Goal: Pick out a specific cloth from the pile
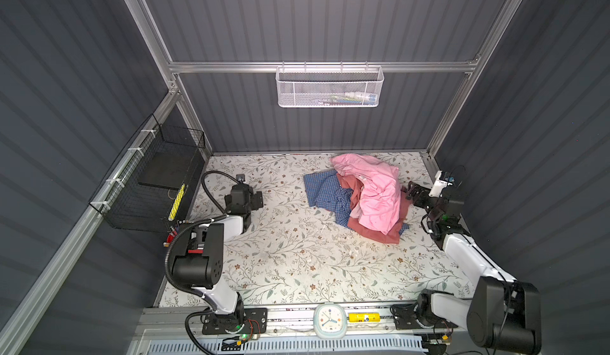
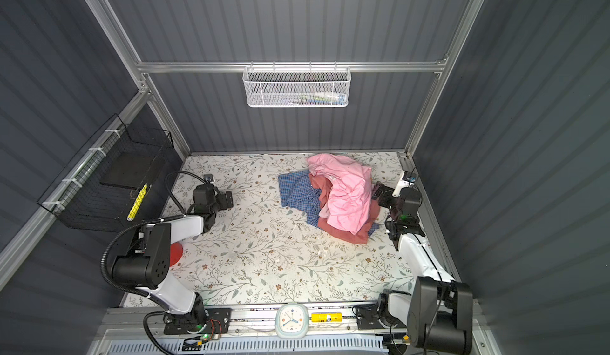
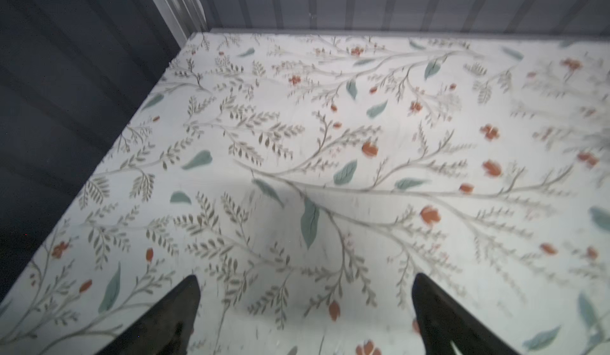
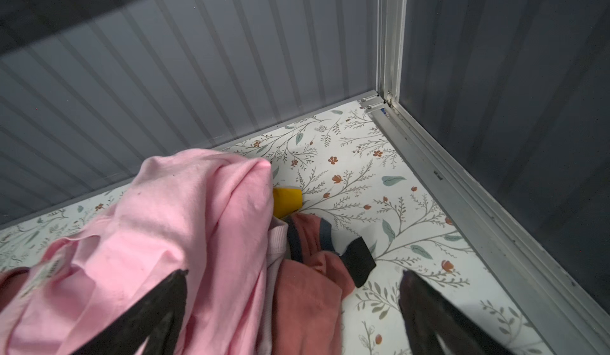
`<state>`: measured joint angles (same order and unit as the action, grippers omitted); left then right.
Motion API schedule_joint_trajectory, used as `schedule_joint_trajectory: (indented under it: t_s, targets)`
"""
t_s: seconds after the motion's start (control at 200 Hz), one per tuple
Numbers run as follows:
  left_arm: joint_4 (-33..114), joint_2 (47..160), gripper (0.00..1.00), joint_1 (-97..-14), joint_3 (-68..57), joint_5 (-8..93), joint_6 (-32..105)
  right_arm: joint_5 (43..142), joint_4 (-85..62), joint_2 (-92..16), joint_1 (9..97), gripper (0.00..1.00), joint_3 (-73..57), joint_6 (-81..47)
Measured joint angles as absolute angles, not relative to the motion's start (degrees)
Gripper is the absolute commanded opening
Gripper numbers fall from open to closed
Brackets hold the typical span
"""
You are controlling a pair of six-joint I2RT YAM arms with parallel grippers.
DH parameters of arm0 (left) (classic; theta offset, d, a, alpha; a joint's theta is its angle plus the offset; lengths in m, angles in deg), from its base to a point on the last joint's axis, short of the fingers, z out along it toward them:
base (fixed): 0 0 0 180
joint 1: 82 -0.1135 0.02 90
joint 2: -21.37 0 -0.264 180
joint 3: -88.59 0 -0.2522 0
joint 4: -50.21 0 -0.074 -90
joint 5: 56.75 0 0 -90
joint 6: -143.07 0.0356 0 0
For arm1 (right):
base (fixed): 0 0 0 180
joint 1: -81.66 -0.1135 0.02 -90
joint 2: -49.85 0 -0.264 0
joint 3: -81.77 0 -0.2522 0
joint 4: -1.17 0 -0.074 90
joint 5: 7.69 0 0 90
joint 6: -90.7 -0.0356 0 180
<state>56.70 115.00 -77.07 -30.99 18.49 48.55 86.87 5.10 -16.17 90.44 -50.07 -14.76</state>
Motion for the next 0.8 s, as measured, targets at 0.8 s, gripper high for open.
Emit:
schedule_joint_trajectory:
  t_s: [0.8]
  targets:
    - [43.81,109.53,1.00,-58.51,-29.95,33.81,35.79,91.02,-25.13,-2.61,70.53,0.96,-44.24,-26.61]
